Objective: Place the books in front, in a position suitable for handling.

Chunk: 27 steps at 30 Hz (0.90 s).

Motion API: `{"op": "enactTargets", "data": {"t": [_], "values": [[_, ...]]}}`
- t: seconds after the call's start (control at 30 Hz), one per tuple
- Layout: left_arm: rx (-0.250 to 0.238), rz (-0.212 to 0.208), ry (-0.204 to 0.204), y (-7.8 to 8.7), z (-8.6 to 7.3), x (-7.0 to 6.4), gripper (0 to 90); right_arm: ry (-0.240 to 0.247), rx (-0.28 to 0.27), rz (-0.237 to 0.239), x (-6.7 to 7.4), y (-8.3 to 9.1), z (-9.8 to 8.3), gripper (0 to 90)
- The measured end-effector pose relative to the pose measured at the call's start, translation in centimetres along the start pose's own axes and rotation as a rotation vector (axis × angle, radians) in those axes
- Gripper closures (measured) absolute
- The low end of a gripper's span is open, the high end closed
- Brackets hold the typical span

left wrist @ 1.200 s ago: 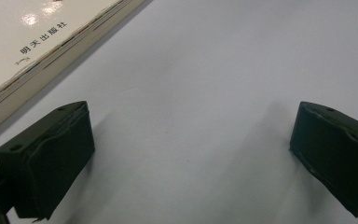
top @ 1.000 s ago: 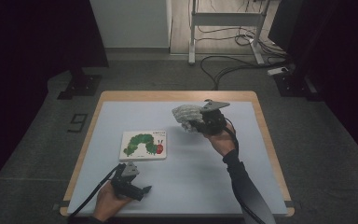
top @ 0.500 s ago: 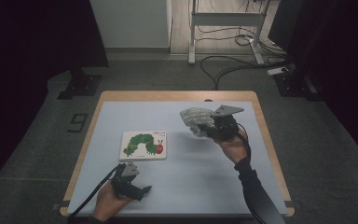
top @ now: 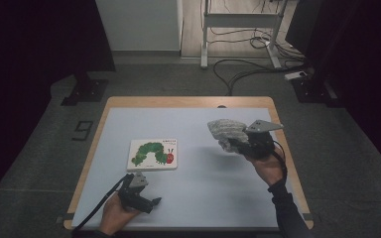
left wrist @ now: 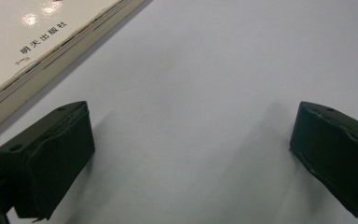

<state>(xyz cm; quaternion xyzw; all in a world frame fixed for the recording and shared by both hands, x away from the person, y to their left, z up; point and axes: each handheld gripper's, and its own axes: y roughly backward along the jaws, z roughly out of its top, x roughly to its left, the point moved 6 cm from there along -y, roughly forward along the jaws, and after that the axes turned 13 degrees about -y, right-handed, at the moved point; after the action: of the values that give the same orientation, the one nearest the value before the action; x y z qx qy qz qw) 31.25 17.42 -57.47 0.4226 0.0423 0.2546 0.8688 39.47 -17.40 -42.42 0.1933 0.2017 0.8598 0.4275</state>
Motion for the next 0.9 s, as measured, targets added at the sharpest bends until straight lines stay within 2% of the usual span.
{"op": "enactTargets", "data": {"t": [0.43, 0.9], "values": [[0.0, 0.0, 0.0, 0.0, 0.0, 0.0, 0.0, -0.01, -0.015, -0.047, -1.2, 4.0, -2.4, 63.2], [-0.001, 0.0, 0.001, 0.0, 0.0, 0.0, 0.0, 0.019, -0.027, -0.119, -1.4, 7.9, -5.6, 63.1]]}}
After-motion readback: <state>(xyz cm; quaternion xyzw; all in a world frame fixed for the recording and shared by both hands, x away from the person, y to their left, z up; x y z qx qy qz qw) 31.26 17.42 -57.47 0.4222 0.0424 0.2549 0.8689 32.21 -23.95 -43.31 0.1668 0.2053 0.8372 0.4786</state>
